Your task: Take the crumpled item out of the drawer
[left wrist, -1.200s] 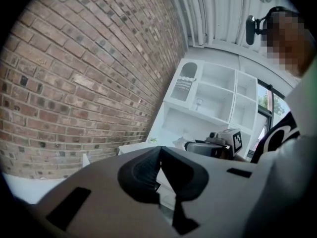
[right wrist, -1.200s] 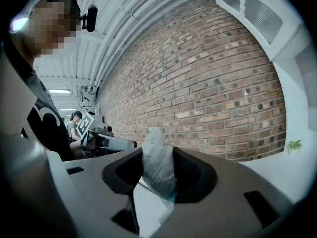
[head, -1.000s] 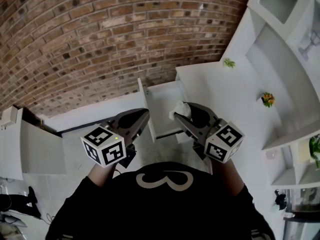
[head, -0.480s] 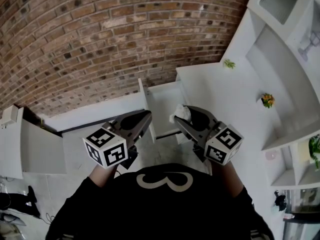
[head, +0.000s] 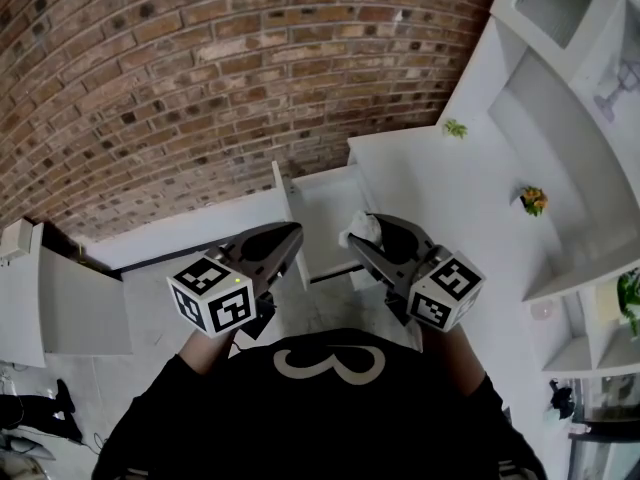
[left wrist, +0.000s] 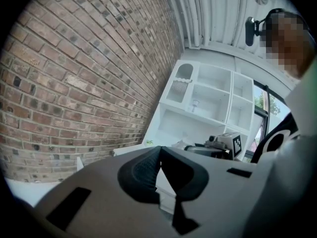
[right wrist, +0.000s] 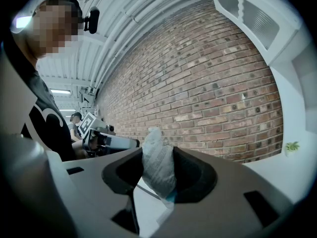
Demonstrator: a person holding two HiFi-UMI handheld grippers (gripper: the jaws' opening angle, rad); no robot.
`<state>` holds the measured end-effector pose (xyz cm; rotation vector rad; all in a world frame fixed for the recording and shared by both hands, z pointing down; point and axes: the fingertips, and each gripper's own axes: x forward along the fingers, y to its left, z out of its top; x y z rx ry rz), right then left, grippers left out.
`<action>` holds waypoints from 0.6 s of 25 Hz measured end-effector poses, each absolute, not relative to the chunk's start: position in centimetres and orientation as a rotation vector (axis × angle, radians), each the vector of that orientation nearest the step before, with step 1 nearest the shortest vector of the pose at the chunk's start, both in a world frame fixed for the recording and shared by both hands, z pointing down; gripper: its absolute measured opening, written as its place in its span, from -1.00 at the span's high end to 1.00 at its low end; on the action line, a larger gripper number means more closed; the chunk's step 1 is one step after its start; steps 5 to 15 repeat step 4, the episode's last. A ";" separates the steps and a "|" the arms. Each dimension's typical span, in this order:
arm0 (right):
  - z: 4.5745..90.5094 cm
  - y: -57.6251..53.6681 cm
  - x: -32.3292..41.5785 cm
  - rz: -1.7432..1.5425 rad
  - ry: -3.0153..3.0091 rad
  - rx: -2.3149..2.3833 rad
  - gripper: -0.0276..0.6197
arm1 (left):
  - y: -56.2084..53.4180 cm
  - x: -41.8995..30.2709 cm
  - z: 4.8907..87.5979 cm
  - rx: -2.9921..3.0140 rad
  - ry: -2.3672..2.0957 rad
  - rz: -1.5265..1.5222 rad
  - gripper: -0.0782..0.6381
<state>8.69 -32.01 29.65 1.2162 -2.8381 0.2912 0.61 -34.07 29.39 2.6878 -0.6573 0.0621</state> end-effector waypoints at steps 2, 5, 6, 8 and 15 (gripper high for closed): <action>29.7 -32.3 8.8 0.293 -2.834 1.220 0.37 | -34.4 0.8 29.5 2.685 -0.654 0.064 0.77; 29.9 -32.6 8.9 0.293 -2.830 1.225 0.37 | -34.7 0.9 29.7 2.682 -0.650 0.066 0.77; 29.9 -32.6 8.9 0.293 -2.830 1.225 0.37 | -34.7 0.9 29.7 2.682 -0.650 0.066 0.77; 29.9 -32.6 8.9 0.293 -2.830 1.225 0.37 | -34.7 0.9 29.7 2.682 -0.650 0.066 0.77; 29.9 -32.6 8.9 0.293 -2.830 1.225 0.37 | -34.7 0.9 29.7 2.682 -0.650 0.066 0.77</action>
